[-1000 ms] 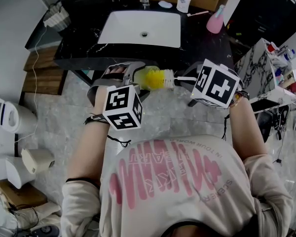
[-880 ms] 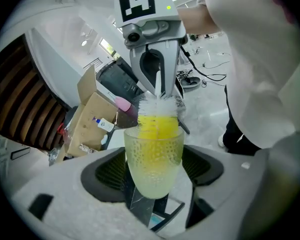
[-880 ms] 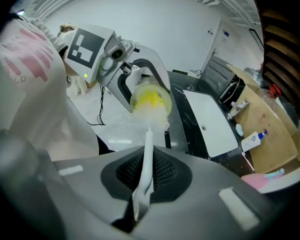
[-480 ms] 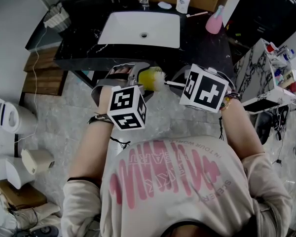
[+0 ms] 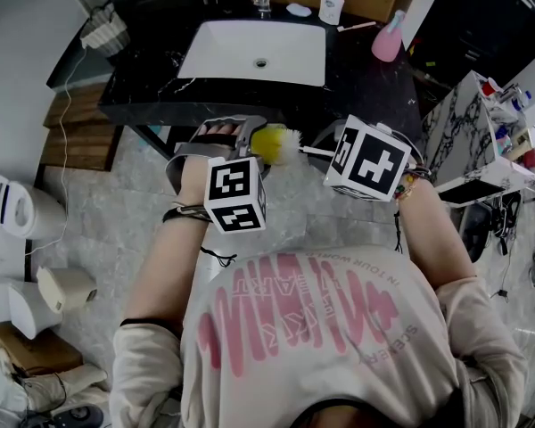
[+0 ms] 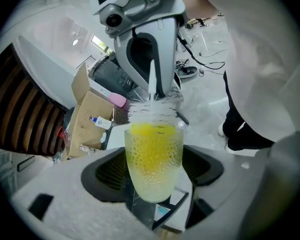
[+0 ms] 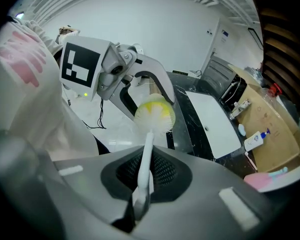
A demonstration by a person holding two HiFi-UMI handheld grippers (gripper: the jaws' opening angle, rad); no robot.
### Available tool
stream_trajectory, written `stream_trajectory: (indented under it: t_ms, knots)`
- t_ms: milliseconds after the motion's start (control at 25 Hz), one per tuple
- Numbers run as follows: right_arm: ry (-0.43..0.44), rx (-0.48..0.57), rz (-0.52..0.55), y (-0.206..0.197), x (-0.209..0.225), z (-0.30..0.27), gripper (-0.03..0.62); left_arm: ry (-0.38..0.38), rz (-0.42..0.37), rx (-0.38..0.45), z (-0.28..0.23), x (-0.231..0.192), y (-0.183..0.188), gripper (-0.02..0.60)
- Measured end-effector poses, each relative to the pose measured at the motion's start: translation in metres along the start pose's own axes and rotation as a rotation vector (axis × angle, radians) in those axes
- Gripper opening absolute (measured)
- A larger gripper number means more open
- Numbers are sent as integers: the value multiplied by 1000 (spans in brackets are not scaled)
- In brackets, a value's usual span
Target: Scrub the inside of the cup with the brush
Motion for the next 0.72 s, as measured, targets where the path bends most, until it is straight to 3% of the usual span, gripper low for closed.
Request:
stream_trajectory:
  t_ms: [320, 600, 720]
  knots:
    - [0, -17, -39, -1, 4, -2, 12, 32, -136, -72, -2, 7, 3, 353]
    - [54, 40, -112, -7, 15, -8, 12, 36, -152, -28, 5, 8, 5, 351]
    - [96, 76, -148, -13, 19, -9, 12, 24, -115, 42, 11, 7, 5, 351]
Point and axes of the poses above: the fingertips, and each gripper's own axes: z backward along the fingers, x to its right, y out of its top, the point moved 7 cm from there along z, backward along the fingers, and after that the axes turned 5 degrees about -x, right-handed, at the moved point
